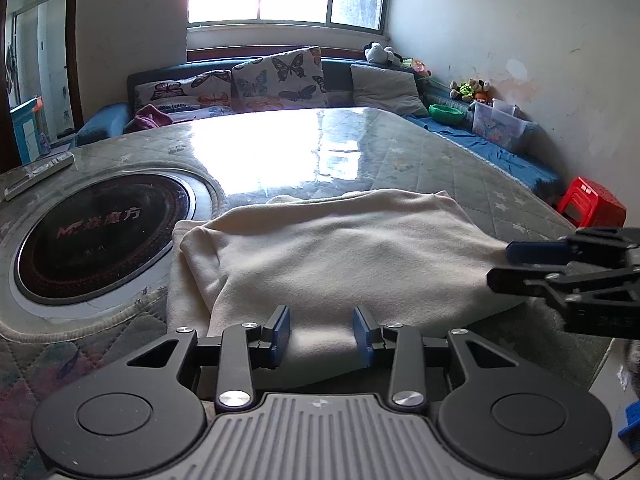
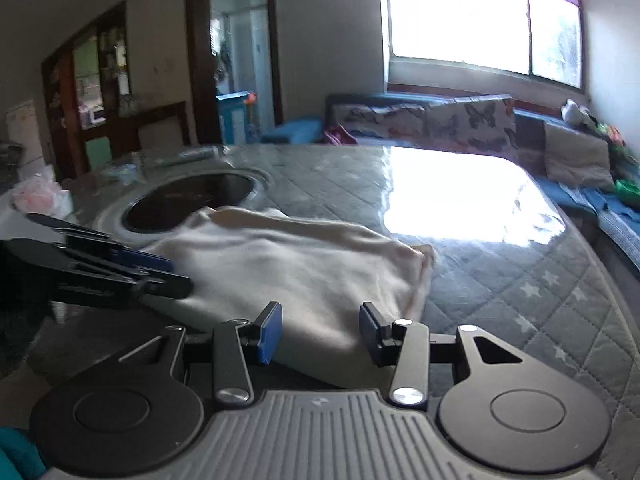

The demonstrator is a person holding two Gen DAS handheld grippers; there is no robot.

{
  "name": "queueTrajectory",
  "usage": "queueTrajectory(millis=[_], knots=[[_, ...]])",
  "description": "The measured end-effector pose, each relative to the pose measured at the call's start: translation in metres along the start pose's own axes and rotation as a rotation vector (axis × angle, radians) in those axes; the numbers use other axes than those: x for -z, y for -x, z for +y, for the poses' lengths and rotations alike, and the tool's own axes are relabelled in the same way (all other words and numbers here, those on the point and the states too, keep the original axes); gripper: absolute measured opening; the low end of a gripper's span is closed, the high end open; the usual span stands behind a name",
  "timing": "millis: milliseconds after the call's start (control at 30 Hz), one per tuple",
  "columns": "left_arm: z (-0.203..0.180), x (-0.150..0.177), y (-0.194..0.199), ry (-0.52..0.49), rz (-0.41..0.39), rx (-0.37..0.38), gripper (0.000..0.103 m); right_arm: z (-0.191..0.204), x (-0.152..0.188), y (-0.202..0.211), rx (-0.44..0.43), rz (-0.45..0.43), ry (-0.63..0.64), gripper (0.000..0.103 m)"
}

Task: Fold clothes
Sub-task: 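Press and smooth the folded sweatshirt flat with both open grippers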

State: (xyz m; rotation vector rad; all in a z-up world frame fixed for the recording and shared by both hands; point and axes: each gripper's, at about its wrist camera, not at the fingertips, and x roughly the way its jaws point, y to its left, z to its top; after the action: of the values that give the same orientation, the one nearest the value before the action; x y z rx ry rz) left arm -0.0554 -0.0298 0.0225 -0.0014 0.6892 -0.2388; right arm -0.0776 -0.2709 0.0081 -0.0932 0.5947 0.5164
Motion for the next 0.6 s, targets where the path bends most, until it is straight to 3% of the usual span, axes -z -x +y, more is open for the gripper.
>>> queueTrajectory(millis=[400,600], knots=[[0.034,0.005,0.014,0.088,-0.042,0.093,0.039,0.013,-0.012,-0.013,0.065,0.074,0.025,0.043],[0.05,0.007,0.02,0.123,-0.068,0.18,0.039,0.023,-0.02,-0.016,0.12,0.11,0.035,0.043]])
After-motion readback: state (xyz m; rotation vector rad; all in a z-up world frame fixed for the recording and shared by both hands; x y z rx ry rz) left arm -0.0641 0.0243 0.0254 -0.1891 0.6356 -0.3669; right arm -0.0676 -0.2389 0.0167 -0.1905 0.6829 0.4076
